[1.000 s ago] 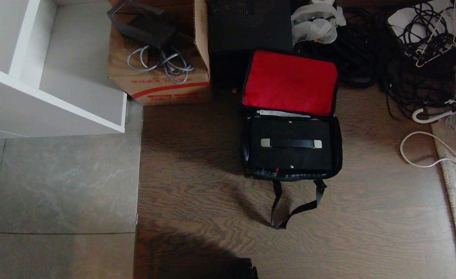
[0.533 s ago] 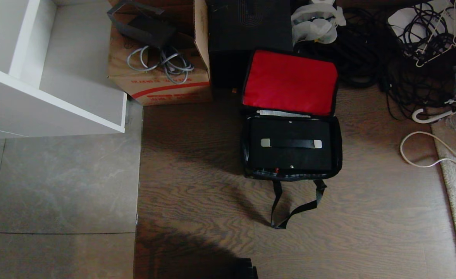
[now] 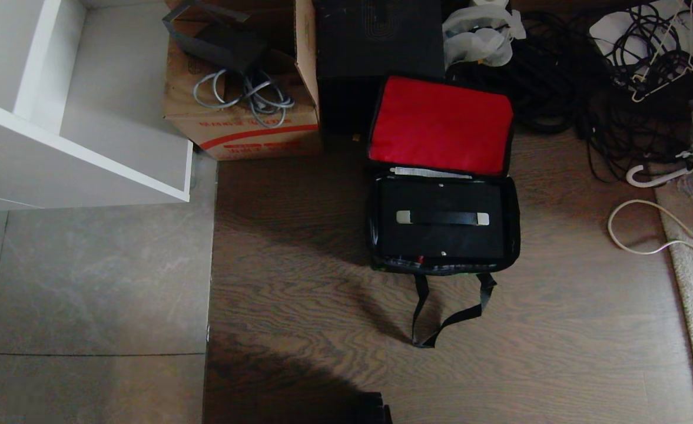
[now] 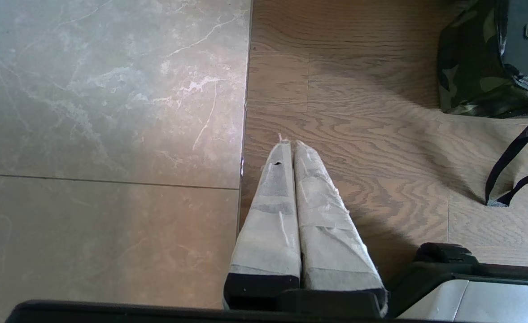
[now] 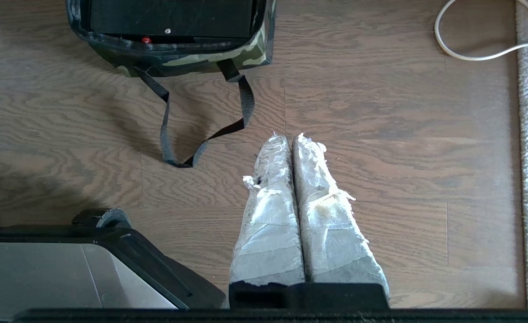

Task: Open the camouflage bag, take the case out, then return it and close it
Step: Grip the handle

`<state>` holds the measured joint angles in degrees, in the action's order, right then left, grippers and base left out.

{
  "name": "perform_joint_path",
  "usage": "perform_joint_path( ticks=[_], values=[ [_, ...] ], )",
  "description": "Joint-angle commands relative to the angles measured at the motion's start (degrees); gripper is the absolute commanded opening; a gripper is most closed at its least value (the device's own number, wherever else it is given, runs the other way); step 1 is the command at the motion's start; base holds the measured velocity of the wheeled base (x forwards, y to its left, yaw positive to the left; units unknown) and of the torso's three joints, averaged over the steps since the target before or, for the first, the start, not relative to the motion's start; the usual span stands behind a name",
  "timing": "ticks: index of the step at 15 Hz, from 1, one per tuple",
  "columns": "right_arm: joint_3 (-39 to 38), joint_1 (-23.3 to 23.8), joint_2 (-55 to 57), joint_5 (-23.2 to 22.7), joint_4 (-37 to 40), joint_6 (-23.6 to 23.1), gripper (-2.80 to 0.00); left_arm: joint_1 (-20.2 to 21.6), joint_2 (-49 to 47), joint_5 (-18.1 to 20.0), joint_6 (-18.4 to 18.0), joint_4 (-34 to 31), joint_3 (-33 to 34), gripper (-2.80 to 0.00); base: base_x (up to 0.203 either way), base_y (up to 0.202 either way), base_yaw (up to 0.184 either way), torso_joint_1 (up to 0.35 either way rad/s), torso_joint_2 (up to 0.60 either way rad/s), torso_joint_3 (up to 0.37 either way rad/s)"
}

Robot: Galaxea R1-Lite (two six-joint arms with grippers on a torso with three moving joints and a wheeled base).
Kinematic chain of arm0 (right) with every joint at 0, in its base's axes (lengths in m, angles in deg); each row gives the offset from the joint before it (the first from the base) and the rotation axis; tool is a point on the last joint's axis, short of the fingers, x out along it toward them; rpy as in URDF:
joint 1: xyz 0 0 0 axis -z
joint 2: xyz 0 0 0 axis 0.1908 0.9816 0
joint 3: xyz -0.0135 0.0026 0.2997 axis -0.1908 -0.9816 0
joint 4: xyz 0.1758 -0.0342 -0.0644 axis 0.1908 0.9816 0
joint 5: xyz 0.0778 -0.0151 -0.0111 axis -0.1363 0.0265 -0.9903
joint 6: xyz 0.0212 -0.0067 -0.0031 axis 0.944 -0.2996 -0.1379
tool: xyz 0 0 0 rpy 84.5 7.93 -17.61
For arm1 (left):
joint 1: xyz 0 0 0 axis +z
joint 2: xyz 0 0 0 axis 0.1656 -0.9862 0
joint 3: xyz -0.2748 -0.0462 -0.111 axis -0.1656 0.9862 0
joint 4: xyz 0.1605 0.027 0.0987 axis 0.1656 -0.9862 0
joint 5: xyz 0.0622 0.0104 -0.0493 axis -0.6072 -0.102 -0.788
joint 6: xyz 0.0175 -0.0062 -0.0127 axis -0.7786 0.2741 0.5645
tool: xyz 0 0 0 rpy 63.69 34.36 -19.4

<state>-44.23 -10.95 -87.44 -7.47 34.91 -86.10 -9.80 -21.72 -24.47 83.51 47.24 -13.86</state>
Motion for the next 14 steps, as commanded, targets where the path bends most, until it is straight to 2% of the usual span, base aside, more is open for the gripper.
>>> perform_joint_path(
  ticks=[1,14],
  values=[
    [-0.01,-0.02,0.07,-0.04,-0.02,-0.04,-2.8,-0.05,0.0,-0.03,0.05,0.03,0.5,-2.8,0.0,0.0,0.0,0.0,0.0,0.0],
    [-0.05,-0.03,0.07,-0.04,-0.02,-0.02,-2.8,0.0,0.0,-0.03,0.05,0.03,0.51,-2.8,0.0,0.0,0.0,0.0,0.0,0.0]
  ],
)
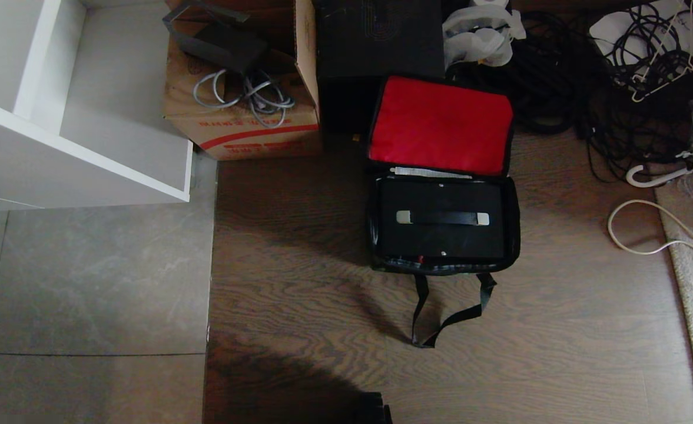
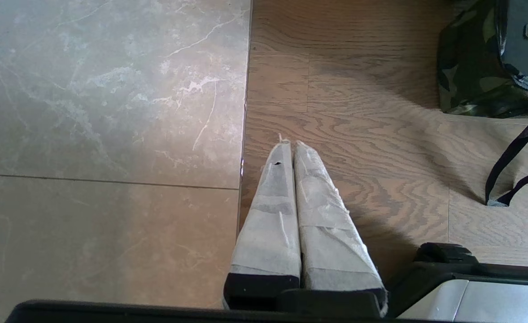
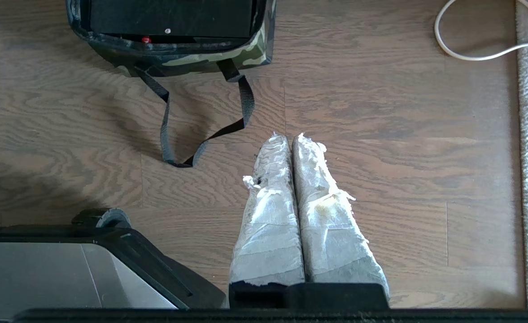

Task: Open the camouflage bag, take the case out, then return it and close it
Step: Grip the handle

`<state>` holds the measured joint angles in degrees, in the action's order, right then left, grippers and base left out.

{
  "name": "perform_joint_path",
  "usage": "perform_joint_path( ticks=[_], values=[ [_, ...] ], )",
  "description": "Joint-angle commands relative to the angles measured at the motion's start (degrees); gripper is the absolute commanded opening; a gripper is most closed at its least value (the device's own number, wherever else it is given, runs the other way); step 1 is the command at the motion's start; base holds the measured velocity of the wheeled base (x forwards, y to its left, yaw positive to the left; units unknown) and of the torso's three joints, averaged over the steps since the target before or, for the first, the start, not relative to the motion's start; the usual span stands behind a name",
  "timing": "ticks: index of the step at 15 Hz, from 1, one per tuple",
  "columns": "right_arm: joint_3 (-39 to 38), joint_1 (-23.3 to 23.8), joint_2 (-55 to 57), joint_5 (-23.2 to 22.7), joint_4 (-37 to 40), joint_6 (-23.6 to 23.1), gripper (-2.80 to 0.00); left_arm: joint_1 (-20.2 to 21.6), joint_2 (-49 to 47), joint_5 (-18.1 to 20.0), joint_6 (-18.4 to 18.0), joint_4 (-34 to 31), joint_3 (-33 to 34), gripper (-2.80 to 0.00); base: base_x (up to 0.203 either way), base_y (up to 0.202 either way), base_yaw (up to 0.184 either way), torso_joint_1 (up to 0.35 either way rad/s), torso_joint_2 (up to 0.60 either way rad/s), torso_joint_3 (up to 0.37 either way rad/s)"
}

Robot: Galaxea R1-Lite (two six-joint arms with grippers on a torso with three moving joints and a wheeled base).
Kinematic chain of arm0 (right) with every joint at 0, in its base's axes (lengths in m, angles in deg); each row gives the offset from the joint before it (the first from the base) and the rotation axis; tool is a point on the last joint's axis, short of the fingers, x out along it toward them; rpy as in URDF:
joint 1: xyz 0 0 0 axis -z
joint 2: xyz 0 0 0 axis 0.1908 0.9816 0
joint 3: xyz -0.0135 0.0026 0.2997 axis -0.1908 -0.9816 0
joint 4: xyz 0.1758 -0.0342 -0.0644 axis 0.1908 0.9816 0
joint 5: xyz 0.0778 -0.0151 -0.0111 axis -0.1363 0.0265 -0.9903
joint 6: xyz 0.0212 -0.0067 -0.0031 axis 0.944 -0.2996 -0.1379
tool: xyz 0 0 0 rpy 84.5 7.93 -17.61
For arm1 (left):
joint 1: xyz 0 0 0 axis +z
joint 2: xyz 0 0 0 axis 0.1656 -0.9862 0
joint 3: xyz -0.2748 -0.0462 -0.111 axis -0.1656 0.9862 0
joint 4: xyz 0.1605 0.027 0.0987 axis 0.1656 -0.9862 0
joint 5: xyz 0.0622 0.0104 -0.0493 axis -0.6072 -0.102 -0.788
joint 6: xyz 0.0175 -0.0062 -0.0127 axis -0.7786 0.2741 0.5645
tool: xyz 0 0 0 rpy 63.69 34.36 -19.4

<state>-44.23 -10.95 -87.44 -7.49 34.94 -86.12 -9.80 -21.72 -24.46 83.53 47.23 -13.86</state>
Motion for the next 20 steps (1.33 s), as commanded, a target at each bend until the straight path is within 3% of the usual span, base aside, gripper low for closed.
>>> perform_joint_path(
  ticks=[1,20],
  values=[
    [0.0,0.03,0.07,-0.02,-0.04,0.0,-2.8,0.0,0.0,-0.04,0.03,0.04,0.46,-2.8,0.0,0.0,0.0,0.0,0.0,0.0],
    [-0.03,-0.04,0.07,-0.11,-0.08,-0.8,-2.8,0.0,0.0,-0.04,0.03,0.04,0.45,-2.8,0.0,0.0,0.0,0.0,0.0,0.0]
  ],
)
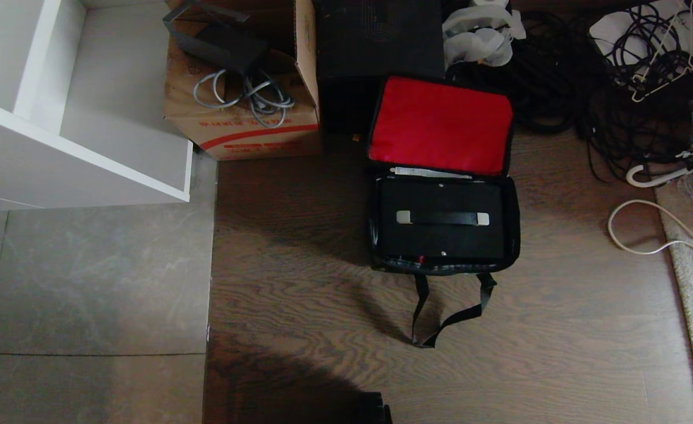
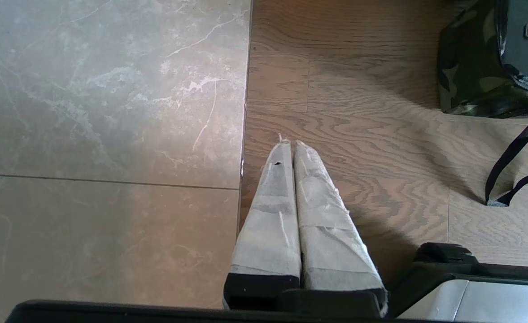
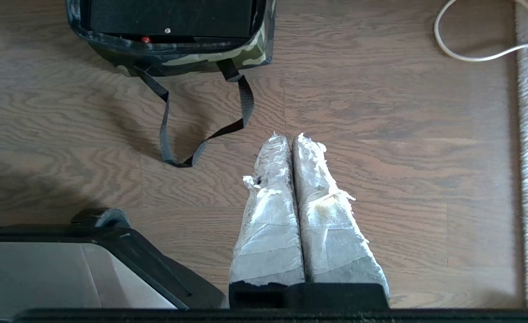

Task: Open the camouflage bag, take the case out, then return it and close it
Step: Grip the handle

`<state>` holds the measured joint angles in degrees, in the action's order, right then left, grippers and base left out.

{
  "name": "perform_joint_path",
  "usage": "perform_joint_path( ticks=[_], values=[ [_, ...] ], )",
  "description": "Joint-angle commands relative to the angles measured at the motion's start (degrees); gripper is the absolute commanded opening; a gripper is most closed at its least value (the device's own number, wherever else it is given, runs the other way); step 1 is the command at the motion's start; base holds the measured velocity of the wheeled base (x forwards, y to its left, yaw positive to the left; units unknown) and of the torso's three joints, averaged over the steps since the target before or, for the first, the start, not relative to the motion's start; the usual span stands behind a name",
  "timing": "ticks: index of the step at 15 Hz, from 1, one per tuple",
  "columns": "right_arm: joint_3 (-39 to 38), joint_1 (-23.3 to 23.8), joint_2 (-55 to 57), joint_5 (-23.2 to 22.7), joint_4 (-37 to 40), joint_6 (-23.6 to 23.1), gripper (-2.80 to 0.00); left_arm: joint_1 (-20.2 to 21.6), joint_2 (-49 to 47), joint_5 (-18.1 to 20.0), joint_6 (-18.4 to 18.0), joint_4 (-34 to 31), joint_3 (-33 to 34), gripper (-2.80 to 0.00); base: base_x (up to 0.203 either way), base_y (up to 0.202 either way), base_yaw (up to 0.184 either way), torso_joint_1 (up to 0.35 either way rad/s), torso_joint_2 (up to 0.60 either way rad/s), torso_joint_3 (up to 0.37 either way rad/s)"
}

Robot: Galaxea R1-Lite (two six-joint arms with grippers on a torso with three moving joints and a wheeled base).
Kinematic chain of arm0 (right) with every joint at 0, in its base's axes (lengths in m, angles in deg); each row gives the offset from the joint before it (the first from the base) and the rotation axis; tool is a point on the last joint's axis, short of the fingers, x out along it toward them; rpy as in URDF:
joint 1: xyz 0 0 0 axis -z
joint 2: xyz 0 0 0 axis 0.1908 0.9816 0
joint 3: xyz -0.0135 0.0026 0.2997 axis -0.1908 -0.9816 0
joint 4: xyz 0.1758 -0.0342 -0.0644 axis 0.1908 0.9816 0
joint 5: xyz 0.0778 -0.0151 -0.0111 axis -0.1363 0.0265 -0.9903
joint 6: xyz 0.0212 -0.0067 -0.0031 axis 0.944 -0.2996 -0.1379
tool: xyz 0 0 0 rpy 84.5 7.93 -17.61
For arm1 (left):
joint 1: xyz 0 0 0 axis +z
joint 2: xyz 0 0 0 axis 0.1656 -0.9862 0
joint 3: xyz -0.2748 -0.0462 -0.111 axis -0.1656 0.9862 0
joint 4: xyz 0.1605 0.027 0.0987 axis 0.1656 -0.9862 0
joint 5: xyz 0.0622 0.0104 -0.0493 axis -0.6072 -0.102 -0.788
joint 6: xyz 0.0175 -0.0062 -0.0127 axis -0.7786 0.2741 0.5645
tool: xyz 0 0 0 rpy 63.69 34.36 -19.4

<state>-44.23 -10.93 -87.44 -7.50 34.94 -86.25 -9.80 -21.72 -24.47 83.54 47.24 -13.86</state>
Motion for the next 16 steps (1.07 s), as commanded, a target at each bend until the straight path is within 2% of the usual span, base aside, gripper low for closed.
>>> perform_joint_path(
  ticks=[1,6,7,9,11,16],
  values=[
    [-0.09,-0.07,0.07,-0.1,-0.22,-1.53,-2.8,0.0,0.0,-0.03,0.03,0.03,0.44,-2.8,0.0,0.0,0.0,0.0,0.0,0.0],
    [0.67,-0.01,0.08,-0.06,0.21,-0.98,-2.8,-0.03,0.0,-0.03,0.03,0.03,0.48,-2.8,0.0,0.0,0.0,0.0,0.0,0.0],
    [3.4,0.0,0.13,-0.29,2.11,-0.95,-2.8,-0.03,0.0,-0.03,0.03,0.03,0.48,-2.8,0.0,0.0,0.0,0.0,0.0,0.0],
    [12.42,-0.04,1.27,-1.36,11.08,-0.93,-2.8,0.0,0.0,-0.03,0.03,0.03,0.44,-2.8,0.0,0.0,0.0,0.0,0.0,0.0],
    [21.42,0.0,8.66,-2.51,18.15,-0.87,-2.8,0.0,0.0,-0.03,0.03,0.03,0.52,-2.8,0.0,0.0,0.0,0.0,0.0,0.0],
    [38.16,-0.14,39.01,-5.32,25.05,-1.06,-2.8,0.0,0.0,-0.03,0.03,0.03,0.53,-2.8,0.0,0.0,0.0,0.0,0.0,0.0]
  ],
)
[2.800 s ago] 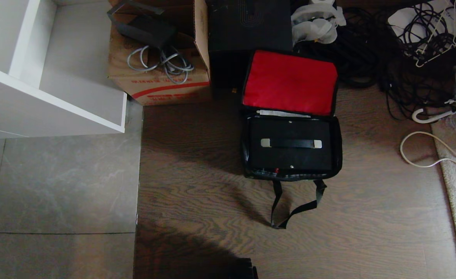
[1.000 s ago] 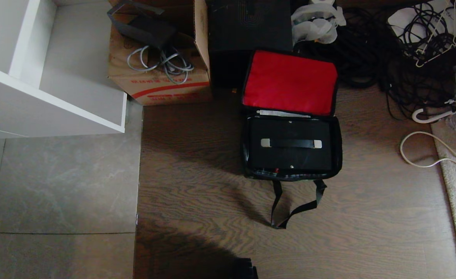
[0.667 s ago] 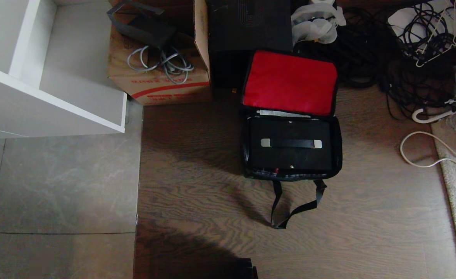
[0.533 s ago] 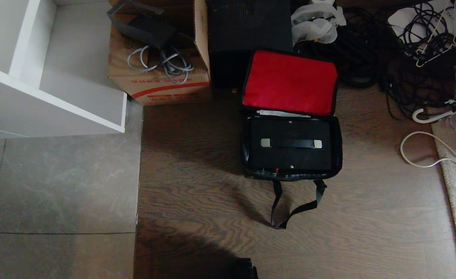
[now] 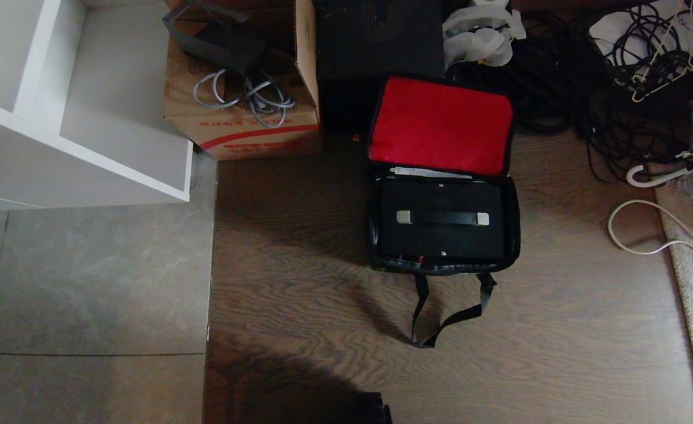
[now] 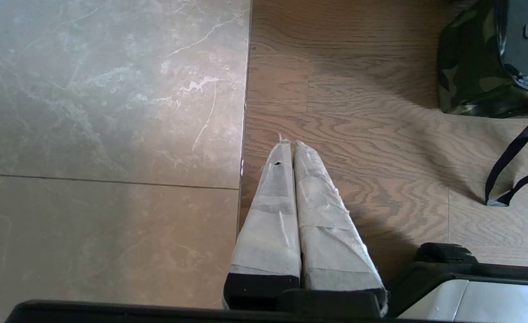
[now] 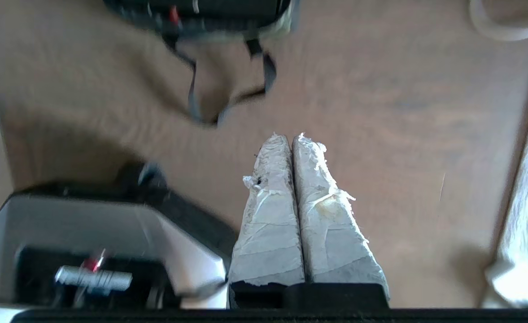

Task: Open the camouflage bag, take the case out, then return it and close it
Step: Grip the handle

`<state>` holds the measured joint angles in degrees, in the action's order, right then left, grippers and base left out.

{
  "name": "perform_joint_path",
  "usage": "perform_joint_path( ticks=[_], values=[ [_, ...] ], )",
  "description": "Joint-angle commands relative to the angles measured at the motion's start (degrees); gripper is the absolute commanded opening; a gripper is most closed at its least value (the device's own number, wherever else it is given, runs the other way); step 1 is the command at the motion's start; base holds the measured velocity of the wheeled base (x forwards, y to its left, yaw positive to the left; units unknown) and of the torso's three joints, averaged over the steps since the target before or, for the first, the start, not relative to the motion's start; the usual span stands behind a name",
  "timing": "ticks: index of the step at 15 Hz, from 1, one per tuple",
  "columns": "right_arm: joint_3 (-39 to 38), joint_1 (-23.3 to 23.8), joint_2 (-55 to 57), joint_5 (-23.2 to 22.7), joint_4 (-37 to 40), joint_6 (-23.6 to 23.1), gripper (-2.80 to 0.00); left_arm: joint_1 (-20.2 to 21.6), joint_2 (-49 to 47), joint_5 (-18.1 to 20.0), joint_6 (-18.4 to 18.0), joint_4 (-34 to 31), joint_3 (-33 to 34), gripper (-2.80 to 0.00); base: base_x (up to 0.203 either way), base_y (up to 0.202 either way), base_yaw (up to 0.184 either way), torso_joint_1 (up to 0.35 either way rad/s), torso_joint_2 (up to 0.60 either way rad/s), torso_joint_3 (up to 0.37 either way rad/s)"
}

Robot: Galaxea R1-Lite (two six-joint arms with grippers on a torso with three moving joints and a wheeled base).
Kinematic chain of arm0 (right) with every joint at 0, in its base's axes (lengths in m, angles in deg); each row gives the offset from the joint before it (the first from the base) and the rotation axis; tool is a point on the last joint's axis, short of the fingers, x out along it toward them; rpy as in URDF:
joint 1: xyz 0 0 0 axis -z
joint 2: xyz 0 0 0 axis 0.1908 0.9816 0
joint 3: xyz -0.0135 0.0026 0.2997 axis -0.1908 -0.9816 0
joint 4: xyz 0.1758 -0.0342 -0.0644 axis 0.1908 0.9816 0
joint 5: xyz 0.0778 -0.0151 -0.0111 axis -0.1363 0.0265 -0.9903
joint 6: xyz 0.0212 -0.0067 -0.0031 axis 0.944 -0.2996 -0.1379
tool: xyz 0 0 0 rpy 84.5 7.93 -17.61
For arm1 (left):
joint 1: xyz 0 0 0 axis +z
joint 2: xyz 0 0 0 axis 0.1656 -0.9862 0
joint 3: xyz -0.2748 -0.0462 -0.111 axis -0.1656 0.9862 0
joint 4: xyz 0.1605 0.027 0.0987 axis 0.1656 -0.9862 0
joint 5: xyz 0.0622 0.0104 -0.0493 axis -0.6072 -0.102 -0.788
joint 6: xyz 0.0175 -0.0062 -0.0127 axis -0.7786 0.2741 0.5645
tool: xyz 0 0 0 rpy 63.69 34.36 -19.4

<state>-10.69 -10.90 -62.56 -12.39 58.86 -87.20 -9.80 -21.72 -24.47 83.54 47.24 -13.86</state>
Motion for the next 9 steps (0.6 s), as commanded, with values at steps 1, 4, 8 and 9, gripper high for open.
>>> perform_joint_path(
  ticks=[1,4,8,9],
  values=[
    [7.24,-0.74,20.2,-1.72,2.03,-0.23,-2.8,0.0,0.0,-0.03,0.03,0.03,0.44,-2.8,0.0,0.0,0.0,0.0,0.0,0.0],
    [14.53,-5.5,36.47,-4.93,3.36,-0.99,-2.8,0.0,0.0,-0.03,0.03,0.03,0.5,-2.8,0.0,0.0,0.0,0.0,0.0,0.0],
    [19.17,-15.52,51.97,-0.71,0.17,-0.32,-2.8,0.0,0.0,-0.03,0.03,0.03,0.44,-2.8,0.0,0.0,0.0,0.0,0.0,0.0],
    [19.3,-17.96,55.22,0.83,-2.67,0.37,-2.8,-0.07,0.0,-0.03,0.03,0.03,0.48,-2.8,0.0,0.0,0.0,0.0,0.0,0.0]
  ],
)
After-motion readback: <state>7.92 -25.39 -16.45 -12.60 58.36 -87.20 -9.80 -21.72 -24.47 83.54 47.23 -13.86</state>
